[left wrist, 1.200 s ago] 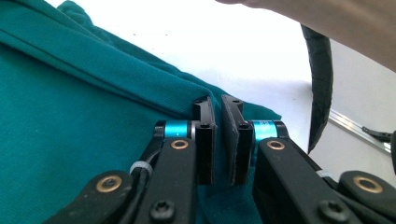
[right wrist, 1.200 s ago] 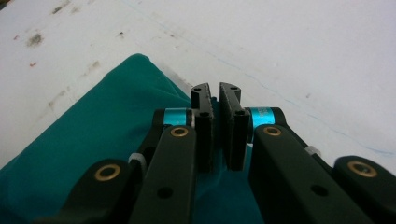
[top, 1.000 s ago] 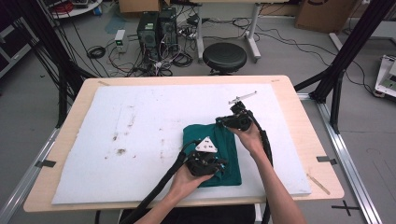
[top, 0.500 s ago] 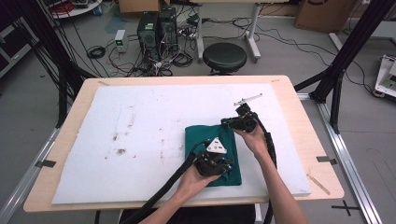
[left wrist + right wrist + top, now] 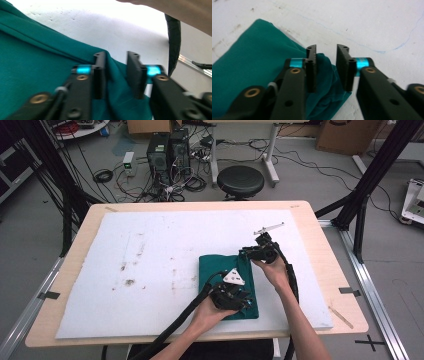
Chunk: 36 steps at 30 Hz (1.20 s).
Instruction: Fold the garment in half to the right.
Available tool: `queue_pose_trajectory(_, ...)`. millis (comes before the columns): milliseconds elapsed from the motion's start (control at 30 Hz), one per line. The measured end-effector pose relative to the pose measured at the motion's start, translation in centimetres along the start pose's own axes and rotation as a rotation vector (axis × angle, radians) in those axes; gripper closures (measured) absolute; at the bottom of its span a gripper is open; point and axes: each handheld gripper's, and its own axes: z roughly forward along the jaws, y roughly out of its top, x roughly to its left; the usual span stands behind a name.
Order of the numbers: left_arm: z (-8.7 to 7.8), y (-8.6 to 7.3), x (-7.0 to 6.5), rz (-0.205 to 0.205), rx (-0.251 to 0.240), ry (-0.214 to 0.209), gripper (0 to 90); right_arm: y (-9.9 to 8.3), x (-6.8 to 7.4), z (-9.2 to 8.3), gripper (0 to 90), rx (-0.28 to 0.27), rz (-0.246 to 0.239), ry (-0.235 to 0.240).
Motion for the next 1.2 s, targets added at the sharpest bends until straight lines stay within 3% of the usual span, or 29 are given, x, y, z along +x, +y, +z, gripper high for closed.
queue_pose_trajectory(100, -1.0, -0.1, 0.3, 0.007, -0.018, 0.03, 59.3, 0.1, 0.4, -0.5, 62.1, -0.013, -0.002, 0.004)
queue_pose_trajectory(167, -2.3, -0.1, 0.7, 0.001, -0.044, 0.048, 58.9, 0.1, 0.6, -0.7, 55.1, -0.02, -0.005, -0.007)
queue_pose_trajectory(267, -4.3, -0.1, 1.6, -0.02, -0.087, 0.084, 58.1, 0.2, 0.9, -1.0, 51.7, -0.036, -0.011, -0.017)
queue_pose_trajectory(400, -6.8, -0.1, 3.7, -0.052, -0.129, 0.16, 57.7, 0.4, 1.6, -1.0, 51.5, -0.046, -0.032, -0.026)
queue_pose_trajectory(533, -8.2, -0.3, 6.1, -0.089, -0.149, 0.256, 60.9, 0.6, 2.4, -0.7, 51.8, -0.028, -0.065, -0.072)
queue_pose_trajectory(700, -8.3, -0.7, 9.0, -0.147, -0.14, 0.358, 68.3, 0.4, 2.0, -0.8, 53.3, 0.005, -0.055, -0.117)
queue_pose_trajectory(833, -7.7, -1.2, 10.6, -0.183, -0.114, 0.378, 70.4, -0.1, 1.3, -1.3, 55.0, 0.006, -0.034, -0.123)
queue_pose_trajectory(1000, -6.9, -1.5, 11.3, -0.176, -0.069, 0.417, 70.4, -1.0, 0.2, -1.4, 54.8, 0.04, -0.02, -0.144)
queue_pose_trajectory(1100, -7.3, -1.5, 11.3, -0.177, -0.094, 0.435, 70.6, -1.3, -0.1, -1.6, 54.2, 0.049, -0.02, -0.157)
queue_pose_trajectory(1200, -7.5, -1.3, 11.3, -0.18, -0.136, 0.422, 71.9, -1.0, 0.3, -2.4, 54.2, 0.0, -0.019, -0.156)
